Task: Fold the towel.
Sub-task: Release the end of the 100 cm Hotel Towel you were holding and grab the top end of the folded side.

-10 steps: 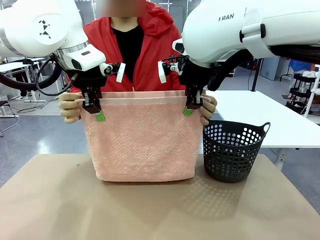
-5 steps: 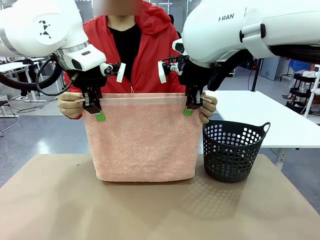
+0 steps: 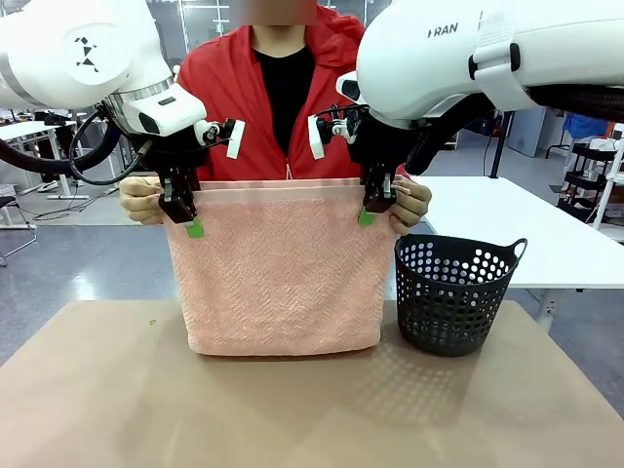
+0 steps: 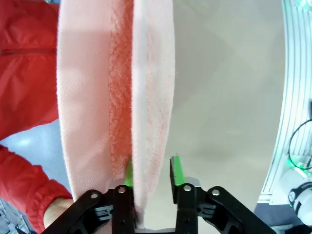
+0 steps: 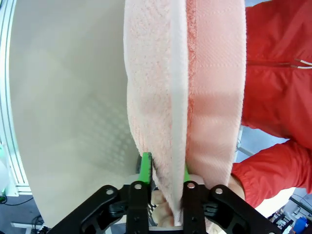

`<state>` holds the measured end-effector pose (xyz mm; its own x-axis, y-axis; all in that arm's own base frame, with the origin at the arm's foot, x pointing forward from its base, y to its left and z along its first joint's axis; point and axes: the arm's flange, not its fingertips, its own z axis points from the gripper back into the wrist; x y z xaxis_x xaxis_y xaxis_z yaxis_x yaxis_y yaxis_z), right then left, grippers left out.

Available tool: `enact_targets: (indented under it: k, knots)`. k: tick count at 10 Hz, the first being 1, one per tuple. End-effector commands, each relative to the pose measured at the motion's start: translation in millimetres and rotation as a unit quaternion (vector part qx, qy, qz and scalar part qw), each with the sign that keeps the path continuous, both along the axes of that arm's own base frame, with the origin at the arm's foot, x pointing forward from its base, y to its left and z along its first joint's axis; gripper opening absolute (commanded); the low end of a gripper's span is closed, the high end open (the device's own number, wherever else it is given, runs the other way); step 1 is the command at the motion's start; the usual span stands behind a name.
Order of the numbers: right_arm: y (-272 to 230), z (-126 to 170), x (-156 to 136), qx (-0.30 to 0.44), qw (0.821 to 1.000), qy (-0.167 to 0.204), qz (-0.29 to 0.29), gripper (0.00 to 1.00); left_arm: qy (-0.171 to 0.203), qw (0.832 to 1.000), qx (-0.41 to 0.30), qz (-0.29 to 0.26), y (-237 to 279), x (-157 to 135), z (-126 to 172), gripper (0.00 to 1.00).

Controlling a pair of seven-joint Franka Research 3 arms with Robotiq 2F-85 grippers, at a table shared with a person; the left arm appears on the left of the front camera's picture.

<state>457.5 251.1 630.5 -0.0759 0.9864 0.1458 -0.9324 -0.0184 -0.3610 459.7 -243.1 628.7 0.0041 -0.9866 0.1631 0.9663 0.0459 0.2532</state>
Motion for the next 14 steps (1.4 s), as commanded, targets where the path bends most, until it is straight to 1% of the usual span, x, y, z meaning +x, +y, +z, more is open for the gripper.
enact_targets:
  k: [1, 2, 3, 4, 5, 6, 7, 8, 10, 11, 12, 13, 14]
  knots:
    - [-2, 13, -12, 0.001, 0.999, -0.034, 0.004, 0.85, -0.038, 0.999, 0.0, 0.017, 3, -7, 16, 1.0]
    - [-2, 24, -19, 0.001, 0.998, -0.055, 0.009, 1.0, -0.064, 0.998, -0.005, 0.025, 5, -14, 27, 1.0]
    - [-1, 33, -25, -0.001, 0.997, -0.08, 0.014, 1.0, -0.082, 0.996, -0.017, 0.025, 8, -21, 37, 1.0]
    - [1, 43, -31, 0.002, 0.994, -0.103, 0.022, 1.0, -0.104, 0.994, -0.024, 0.03, 11, -27, 46, 0.84]
    - [3, 50, -37, 0.006, 0.993, -0.117, 0.03, 0.86, -0.124, 0.991, -0.03, 0.033, 15, -33, 53, 0.93]
    - [5, 54, -41, -0.009, 0.991, -0.133, 0.032, 0.95, -0.141, 0.989, -0.029, 0.034, 16, -38, 59, 1.0]
    - [7, 56, -44, -0.016, 0.989, -0.14, 0.034, 1.0, -0.145, 0.989, -0.032, 0.025, 15, -41, 62, 1.0]
    - [7, 58, -44, -0.016, 0.99, -0.134, 0.038, 1.0, -0.158, 0.987, -0.022, 0.033, 15, -40, 64, 1.0]
    - [9, 63, -35, -0.01, 0.992, -0.123, 0.031, 1.0, -0.159, 0.987, -0.019, 0.033, 12, -33, 70, 1.0]
    - [11, 62, -29, -0.004, 0.994, -0.106, 0.03, 0.98, -0.152, 0.988, -0.019, 0.026, 12, -26, 71, 1.0]
    - [13, 61, -19, -0.003, 0.995, -0.095, 0.028, 0.98, -0.136, 0.99, -0.03, 0.027, 12, -16, 72, 1.0]
    - [14, 59, -9, -0.018, 0.996, -0.091, 0.016, 0.98, -0.125, 0.992, -0.027, 0.022, 11, -7, 73, 1.0]
    - [15, 57, 3, -0.016, 0.997, -0.07, 0.016, 0.98, -0.111, 0.994, -0.018, 0.018, 7, 5, 72, 1.0]
